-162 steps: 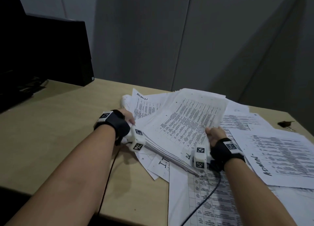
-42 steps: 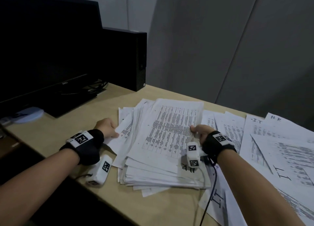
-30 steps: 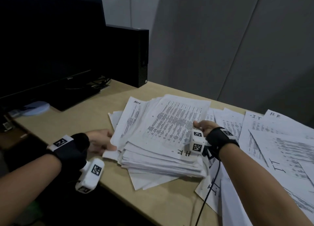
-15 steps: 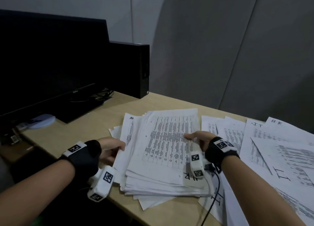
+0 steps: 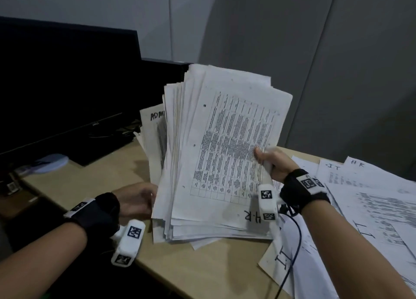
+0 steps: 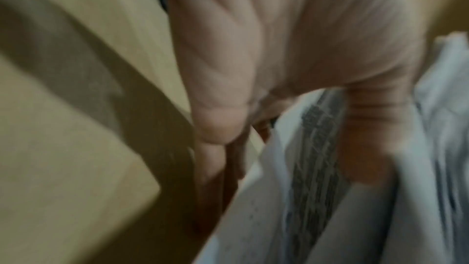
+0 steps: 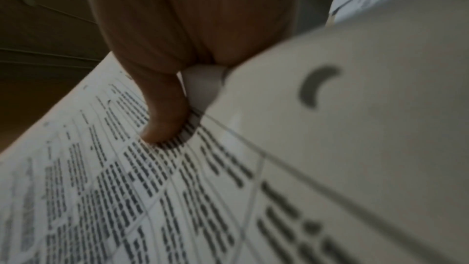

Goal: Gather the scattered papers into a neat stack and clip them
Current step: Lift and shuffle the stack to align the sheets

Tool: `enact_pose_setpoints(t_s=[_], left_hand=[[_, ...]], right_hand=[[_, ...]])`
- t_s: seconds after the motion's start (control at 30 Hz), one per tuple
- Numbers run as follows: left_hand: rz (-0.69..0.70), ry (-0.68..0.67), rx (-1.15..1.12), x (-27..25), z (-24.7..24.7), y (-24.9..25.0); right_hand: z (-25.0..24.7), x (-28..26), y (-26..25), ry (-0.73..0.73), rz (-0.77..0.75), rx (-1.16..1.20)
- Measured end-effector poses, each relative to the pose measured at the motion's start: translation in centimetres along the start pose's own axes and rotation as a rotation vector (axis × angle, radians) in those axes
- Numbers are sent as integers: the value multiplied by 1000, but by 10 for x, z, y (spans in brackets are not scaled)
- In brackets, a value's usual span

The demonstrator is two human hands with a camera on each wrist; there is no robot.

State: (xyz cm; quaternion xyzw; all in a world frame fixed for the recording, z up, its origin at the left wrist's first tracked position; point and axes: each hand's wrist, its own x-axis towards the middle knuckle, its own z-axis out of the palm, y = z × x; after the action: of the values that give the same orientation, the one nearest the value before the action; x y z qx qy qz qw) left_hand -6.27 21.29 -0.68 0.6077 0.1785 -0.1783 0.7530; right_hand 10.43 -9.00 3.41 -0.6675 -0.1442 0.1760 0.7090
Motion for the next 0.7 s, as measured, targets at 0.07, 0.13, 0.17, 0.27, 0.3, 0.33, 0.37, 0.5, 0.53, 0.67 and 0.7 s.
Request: enact_pose_setpoints(t_s=[0.07,0.13,0.17,0.27,0.3,0.33,0.37,0.5,0.53,0.67,0.7], left_hand=[[173,-75,-188,0,2,8],[353,-101,-288,2,10,21],[408,-75,-252,3,16,28],[480,124,3,10,34,43],[524,200,92,13,40,50],[595,281,142,15,45,58],[661,348,155,13,50,67],[868,384,193,5,68,107],[892,366,211,3,70,111],[946,313,228,0,76,113],[947,321,193,2,75,111]], right_hand=[[-5,-2,1,45,-18,28],[-3,-8,-1,39,-37,54],[-3,-8,-2,32,-41,69],[3,-10,-8,93,-105,65],[6,-11,-11,132,-145,93],[10,-11,-14,168,-190,117],[14,-11,-19,201,-222,129],[32,-19,-39,328,-507,50],[33,-19,-38,337,-548,29],[34,-21,-24,395,-656,-4],[33,-23,-23,398,-663,5]])
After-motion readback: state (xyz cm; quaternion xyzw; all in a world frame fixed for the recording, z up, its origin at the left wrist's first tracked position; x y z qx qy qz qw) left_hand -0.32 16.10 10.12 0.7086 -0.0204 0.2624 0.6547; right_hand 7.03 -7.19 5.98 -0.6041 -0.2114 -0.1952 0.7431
